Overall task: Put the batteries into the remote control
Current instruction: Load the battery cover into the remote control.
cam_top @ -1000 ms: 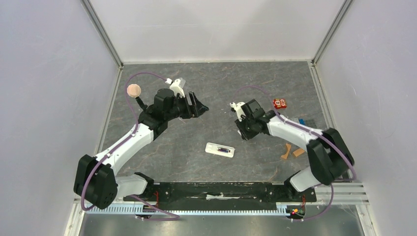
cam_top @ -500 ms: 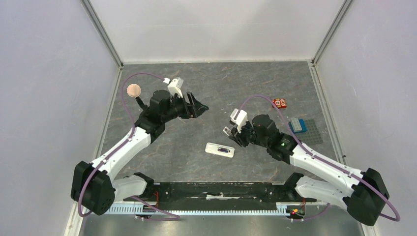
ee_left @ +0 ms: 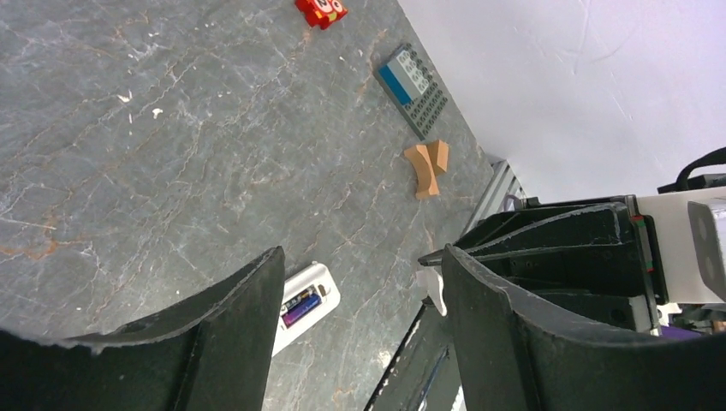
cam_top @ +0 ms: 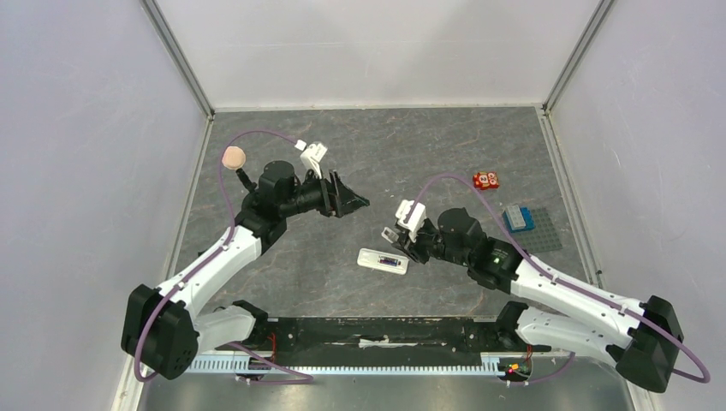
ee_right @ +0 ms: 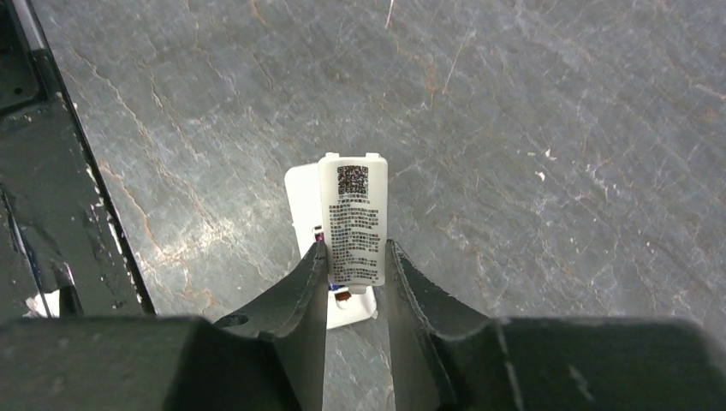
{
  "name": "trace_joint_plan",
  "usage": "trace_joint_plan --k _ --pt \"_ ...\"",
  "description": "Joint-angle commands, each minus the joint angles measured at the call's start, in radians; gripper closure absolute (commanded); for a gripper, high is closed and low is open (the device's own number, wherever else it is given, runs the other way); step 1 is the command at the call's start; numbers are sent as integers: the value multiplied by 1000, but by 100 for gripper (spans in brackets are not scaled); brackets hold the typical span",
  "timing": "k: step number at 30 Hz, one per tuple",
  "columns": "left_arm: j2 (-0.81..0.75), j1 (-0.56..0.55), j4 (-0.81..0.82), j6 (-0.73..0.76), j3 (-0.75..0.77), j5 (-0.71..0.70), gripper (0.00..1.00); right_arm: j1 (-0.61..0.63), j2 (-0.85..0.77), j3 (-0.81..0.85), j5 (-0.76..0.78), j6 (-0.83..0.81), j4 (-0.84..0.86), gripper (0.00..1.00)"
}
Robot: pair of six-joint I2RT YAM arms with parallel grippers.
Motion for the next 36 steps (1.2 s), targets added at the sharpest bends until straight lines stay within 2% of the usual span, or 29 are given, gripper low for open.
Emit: trace_joint_plan --k 1,6,10,19,27,31,36 --pt "-34 4 -28 -7 -20 -17 28 8 54 99 47 -30 -130 75" --pt "-44 4 -156 -11 -34 -197 28 9 173 225 70 -56 -349 75" --pt "-29 6 -184 -34 -47 -235 28 18 275 312 67 -68 -470 76" --pt "22 8 -232 -66 -52 -330 29 106 506 417 107 -74 -553 77" --pt "63 17 -303 16 -30 -433 29 149 714 569 232 -92 -662 78" --pt "68 31 -331 48 -27 -502 29 155 780 618 263 -102 -712 78" --pt "64 49 -320 53 -41 -510 29 156 825 649 280 -115 -755 79"
